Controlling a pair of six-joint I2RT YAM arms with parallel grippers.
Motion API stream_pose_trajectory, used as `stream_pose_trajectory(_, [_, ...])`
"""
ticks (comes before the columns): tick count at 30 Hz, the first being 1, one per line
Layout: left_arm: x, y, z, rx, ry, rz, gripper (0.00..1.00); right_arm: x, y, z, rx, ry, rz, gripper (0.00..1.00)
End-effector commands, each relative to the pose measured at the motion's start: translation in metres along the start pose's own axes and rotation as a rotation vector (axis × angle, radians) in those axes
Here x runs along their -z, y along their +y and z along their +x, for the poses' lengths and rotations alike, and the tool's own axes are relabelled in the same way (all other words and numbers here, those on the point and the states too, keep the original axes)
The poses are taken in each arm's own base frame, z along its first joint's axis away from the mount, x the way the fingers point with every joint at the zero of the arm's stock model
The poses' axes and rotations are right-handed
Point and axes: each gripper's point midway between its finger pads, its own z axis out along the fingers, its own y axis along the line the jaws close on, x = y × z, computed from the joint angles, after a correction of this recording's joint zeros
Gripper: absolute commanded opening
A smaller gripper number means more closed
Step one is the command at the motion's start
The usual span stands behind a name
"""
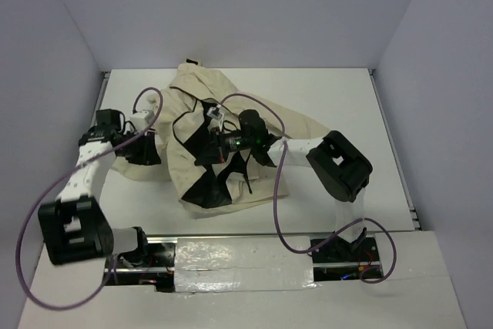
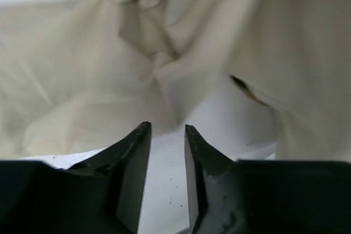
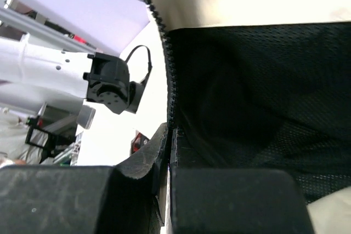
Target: Zip up the jacket
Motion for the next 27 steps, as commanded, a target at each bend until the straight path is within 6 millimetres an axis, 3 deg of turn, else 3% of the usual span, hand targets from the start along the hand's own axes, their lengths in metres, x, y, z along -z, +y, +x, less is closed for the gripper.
stream_pose_trajectory(1, [-0.035, 0.020, 0.019, 0.085, 0.175, -0.046, 0.45, -0.004, -0.009, 0.000, 0.001, -0.034, 0.043, 0.00])
stream_pose_trajectory(2, [-0.058, 0.023, 0.031, 0.053, 0.287, -0.071, 0.48, -0.006, -0.011, 0.001, -0.010, -0.035, 0.053, 0.00])
stream_pose_trajectory(4, [-0.083, 0.030, 0.001, -0.056, 0.257, -0.089, 0.52, -0.010, -0.017, 0.003, -0.032, -0.033, 0.068, 0.00])
stream_pose_trajectory(5, [-0.104, 0.033, 0.000, -0.076, 0.282, -0.092, 0.55, -0.012, -0.017, 0.001, -0.034, -0.037, 0.069, 0.00])
stream_pose_trajectory(7, [-0.123, 0.049, -0.045, -0.088, 0.194, -0.135, 0.57, -0.019, -0.021, -0.002, -0.049, -0.047, 0.079, 0.00])
stream_pose_trajectory(8, [-0.142, 0.062, -0.072, -0.082, 0.172, -0.150, 0.57, -0.020, -0.023, -0.003, -0.054, -0.051, 0.085, 0.00])
stream_pose_trajectory(10, [-0.161, 0.077, -0.095, -0.086, 0.154, -0.177, 0.57, -0.026, -0.032, -0.003, -0.073, -0.053, 0.104, 0.00])
stream_pose_trajectory(11, [-0.182, 0.087, -0.097, -0.085, 0.159, -0.184, 0.57, -0.030, -0.034, -0.014, -0.066, -0.074, 0.112, 0.00])
stream_pose_trajectory(12, [-0.185, 0.093, -0.133, -0.111, 0.082, -0.199, 0.57, -0.033, -0.037, -0.017, -0.068, -0.081, 0.117, 0.00])
stream_pose_trajectory(13, [-0.191, 0.097, -0.146, -0.128, 0.053, -0.201, 0.57, -0.037, -0.045, -0.017, -0.098, -0.083, 0.124, 0.00])
stream_pose_trajectory(14, [-0.197, 0.101, -0.172, -0.154, -0.008, -0.204, 0.59, -0.042, -0.045, -0.031, -0.088, -0.109, 0.123, 0.00])
stream_pose_trajectory(15, [-0.198, 0.102, -0.182, -0.179, -0.031, -0.201, 0.61, -0.047, -0.052, -0.031, -0.100, -0.110, 0.132, 0.00])
stream_pose_trajectory(16, [-0.196, 0.097, -0.192, -0.199, -0.057, -0.175, 0.66, -0.052, -0.048, -0.048, -0.082, -0.132, 0.118, 0.00])
stream_pose_trajectory(18, [-0.185, 0.090, -0.209, -0.249, -0.096, -0.156, 0.72, -0.059, -0.055, -0.054, -0.087, -0.139, 0.127, 0.00])
stream_pose_trajectory(19, [-0.168, 0.082, -0.222, -0.280, -0.133, -0.155, 0.79, -0.063, -0.049, -0.066, -0.074, -0.154, 0.112, 0.00])
stream_pose_trajectory(21, [-0.152, 0.078, -0.222, -0.302, -0.135, -0.168, 0.86, -0.066, -0.051, -0.072, -0.084, -0.171, 0.104, 0.00])
stream_pose_trajectory(22, [-0.130, 0.080, -0.231, -0.300, -0.159, -0.203, 0.98, -0.068, -0.048, -0.076, -0.085, -0.179, 0.095, 0.00])
stream_pose_trajectory(27, [-0.056, 0.093, -0.223, -0.103, -0.186, -0.226, 0.99, -0.066, -0.046, -0.078, -0.146, -0.213, 0.081, 0.00])
